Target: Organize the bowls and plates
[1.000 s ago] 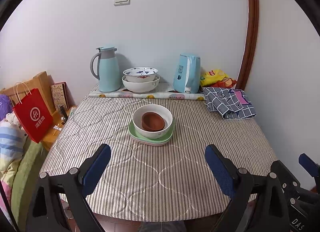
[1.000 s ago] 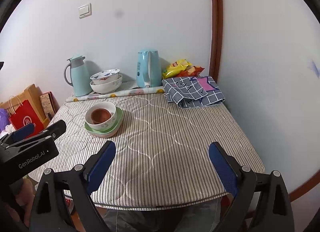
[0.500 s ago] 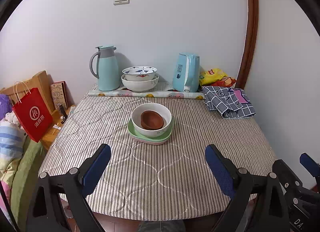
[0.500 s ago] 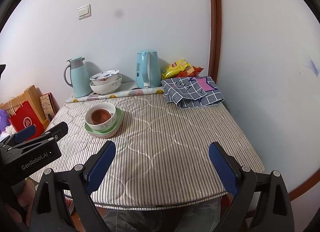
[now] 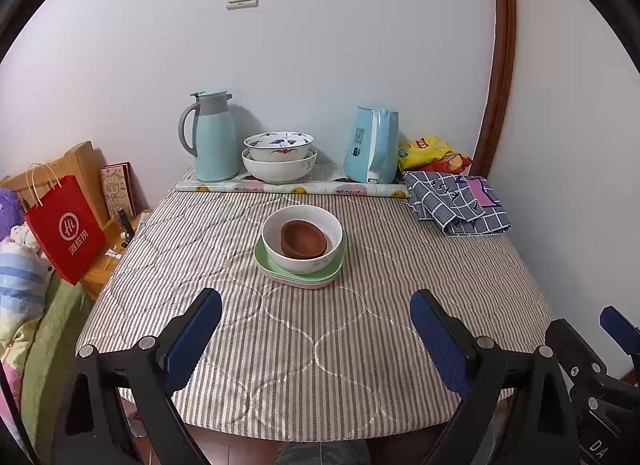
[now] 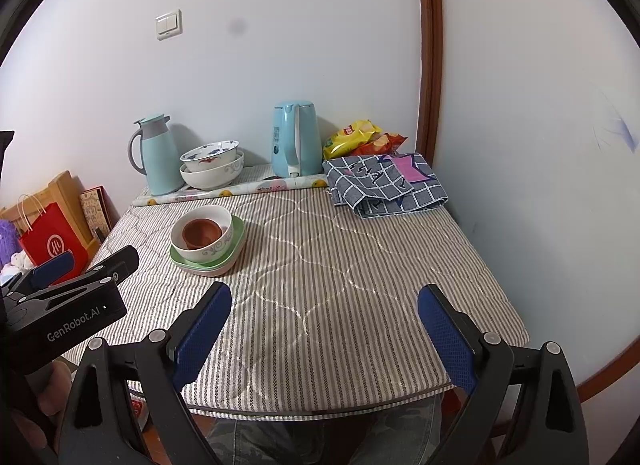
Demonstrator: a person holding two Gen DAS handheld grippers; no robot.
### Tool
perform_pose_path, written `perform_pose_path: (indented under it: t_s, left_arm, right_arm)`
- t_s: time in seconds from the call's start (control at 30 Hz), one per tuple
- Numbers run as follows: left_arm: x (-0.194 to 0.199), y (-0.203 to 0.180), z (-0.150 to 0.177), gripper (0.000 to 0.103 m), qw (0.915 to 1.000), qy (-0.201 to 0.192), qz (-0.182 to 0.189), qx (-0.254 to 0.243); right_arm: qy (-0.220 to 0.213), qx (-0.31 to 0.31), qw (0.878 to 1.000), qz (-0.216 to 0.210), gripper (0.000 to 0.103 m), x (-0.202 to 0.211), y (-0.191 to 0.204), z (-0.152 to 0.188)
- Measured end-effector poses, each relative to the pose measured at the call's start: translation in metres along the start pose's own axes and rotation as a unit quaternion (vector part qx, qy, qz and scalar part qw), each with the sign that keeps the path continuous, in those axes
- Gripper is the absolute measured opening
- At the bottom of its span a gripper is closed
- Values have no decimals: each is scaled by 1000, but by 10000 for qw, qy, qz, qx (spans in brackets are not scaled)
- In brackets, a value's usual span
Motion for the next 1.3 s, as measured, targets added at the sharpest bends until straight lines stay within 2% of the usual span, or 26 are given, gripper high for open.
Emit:
perform_pose_path:
  t_s: [1.3]
  left_arm:
    - [0,-3,1,96,10000,-12,2,-31]
  right_arm:
    - [-84,-41,10000,11,93,8,-4,-3]
Point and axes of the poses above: each gripper's, at about its wrist camera, not at the fingertips, and x roughly against the way its jaws point, y to its left, z to its underside, the point moved 10 cm from there along -x, roughly the way its jaws point, and after that the axes turned 15 degrees about -z, right-handed, at the moved point
